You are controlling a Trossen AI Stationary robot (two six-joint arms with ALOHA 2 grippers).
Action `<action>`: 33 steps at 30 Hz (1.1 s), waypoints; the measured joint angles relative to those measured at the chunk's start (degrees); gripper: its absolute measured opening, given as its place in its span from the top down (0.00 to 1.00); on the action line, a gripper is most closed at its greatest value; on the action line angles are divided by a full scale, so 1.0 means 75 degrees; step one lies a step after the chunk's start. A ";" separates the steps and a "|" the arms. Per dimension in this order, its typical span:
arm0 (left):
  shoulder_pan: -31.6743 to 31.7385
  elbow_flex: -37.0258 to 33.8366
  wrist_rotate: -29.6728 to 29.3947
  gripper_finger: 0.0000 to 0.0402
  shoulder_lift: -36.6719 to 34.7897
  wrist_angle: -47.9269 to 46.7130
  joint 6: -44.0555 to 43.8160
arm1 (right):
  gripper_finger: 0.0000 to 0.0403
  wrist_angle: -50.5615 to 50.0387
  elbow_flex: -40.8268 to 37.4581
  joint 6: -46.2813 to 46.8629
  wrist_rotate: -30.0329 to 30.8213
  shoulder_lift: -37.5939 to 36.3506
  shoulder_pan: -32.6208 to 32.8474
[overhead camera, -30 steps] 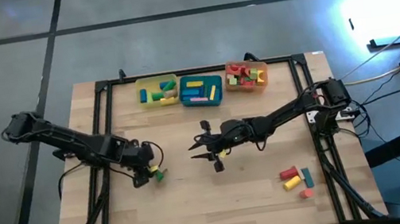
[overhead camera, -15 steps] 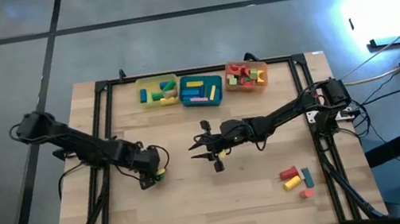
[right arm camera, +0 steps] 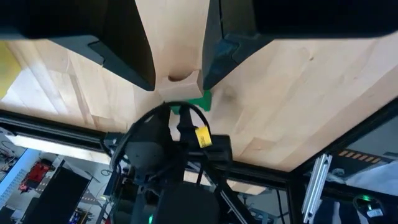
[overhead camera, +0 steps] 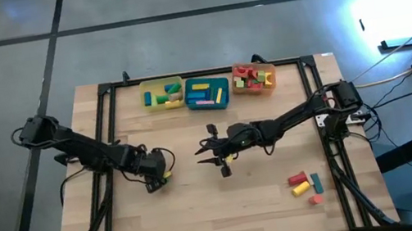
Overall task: Sort blocks by size
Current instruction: Put the green arch block into the orange bin
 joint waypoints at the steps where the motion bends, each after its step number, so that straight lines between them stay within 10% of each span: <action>1: 0.0003 -0.0002 -0.0008 0.75 0.0000 -0.0019 -0.0003 | 0.66 -0.0020 0.0000 0.0001 -0.0002 -0.0044 0.0000; 6: 0.0003 0.0000 0.0006 0.93 -0.0010 0.0007 -0.0004 | 0.66 -0.0604 0.0000 0.0000 -0.0002 -0.0484 0.0000; 23: 0.0006 0.0611 0.0970 0.93 -0.0636 0.0230 -0.0083 | 0.66 -0.4718 0.0000 -0.0015 0.1360 -0.3094 0.0000; 33: 0.0952 0.0761 -0.0458 0.93 -0.0581 0.4492 0.2176 | 0.66 -0.7251 0.0000 0.0003 0.2883 -0.4962 0.0000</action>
